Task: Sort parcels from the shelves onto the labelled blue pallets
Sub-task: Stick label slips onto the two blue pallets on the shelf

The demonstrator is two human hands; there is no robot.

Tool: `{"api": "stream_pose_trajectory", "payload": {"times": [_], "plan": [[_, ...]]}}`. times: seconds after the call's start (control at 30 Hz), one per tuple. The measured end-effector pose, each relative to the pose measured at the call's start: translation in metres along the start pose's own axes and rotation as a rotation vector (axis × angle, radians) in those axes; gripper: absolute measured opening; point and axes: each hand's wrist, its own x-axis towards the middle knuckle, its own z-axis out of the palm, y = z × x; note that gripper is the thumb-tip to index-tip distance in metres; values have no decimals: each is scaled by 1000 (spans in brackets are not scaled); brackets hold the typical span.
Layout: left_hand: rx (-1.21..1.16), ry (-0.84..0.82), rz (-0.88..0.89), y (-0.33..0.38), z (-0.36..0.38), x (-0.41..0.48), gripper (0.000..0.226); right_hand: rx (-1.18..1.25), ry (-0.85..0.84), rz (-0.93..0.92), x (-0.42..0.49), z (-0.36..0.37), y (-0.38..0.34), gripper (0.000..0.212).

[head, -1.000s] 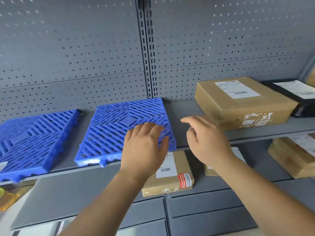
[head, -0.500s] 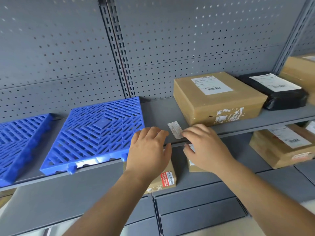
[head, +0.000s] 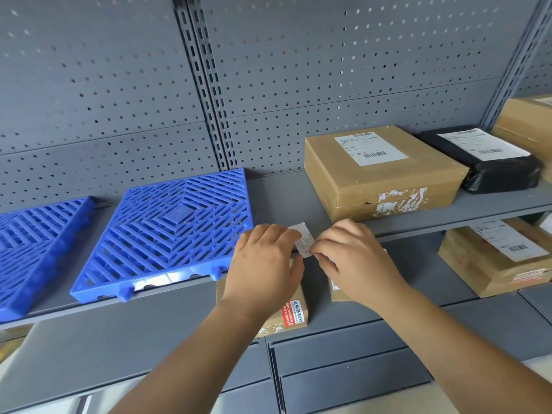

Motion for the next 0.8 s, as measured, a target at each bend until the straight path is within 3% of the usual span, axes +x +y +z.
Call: {"api": "stream_pose_trajectory", "payload": {"times": [0.17,0.43,0.7,0.8], "plan": [[-34,39,18,-2,-4,2,28,45,93,22,7,-8,-7,5],[-86,208,1,-18,-22,7,6,162,193,34,37,-19,-27,4],[-299,264,-99,-61,-52,2,5,235,157,69,68,-1,-52,6],[-367,275,-136,-83,-63,-4,7,420,163,175,80,8,-68,6]]}}
